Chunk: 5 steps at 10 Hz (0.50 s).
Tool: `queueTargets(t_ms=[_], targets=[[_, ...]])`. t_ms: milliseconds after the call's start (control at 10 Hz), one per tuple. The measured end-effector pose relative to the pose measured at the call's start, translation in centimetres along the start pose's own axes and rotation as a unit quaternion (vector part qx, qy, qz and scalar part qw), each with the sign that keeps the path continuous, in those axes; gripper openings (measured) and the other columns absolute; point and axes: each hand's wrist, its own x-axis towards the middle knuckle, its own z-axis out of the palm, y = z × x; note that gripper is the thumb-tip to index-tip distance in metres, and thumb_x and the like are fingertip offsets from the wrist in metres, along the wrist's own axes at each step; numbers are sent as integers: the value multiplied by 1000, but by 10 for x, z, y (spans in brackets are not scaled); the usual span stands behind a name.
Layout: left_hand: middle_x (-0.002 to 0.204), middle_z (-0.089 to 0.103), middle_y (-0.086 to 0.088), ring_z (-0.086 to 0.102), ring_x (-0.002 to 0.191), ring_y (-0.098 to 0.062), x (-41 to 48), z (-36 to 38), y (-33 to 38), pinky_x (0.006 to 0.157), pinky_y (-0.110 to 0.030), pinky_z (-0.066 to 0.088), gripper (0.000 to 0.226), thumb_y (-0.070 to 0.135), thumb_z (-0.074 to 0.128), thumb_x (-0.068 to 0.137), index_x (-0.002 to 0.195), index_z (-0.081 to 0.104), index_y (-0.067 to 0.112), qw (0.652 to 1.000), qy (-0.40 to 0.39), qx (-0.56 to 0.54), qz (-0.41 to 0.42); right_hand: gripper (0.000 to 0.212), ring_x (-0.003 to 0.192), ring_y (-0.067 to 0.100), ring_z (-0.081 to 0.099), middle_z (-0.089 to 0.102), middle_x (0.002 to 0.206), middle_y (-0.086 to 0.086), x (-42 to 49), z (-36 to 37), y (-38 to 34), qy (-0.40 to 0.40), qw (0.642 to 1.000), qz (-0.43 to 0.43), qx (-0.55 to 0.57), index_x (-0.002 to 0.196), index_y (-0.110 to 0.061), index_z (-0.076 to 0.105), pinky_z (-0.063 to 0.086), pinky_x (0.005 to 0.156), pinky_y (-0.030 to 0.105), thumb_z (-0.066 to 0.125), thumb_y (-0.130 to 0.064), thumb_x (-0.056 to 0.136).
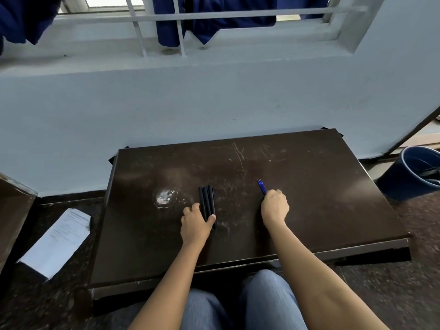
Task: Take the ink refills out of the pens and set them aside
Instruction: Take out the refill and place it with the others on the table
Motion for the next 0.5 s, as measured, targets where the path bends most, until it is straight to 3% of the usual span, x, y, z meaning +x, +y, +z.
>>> queueTargets(t_ms=[500], targets=[[138, 41, -11, 45, 126, -32, 0, 1, 0, 87, -41, 50, 64, 43, 60, 89, 142, 37, 15, 1000, 6, 9, 2, 20, 103, 29, 59, 61, 110, 12, 6, 3, 0, -2, 1000, 4, -3, 109, -2, 63, 49, 74, 37, 49, -6, 95]])
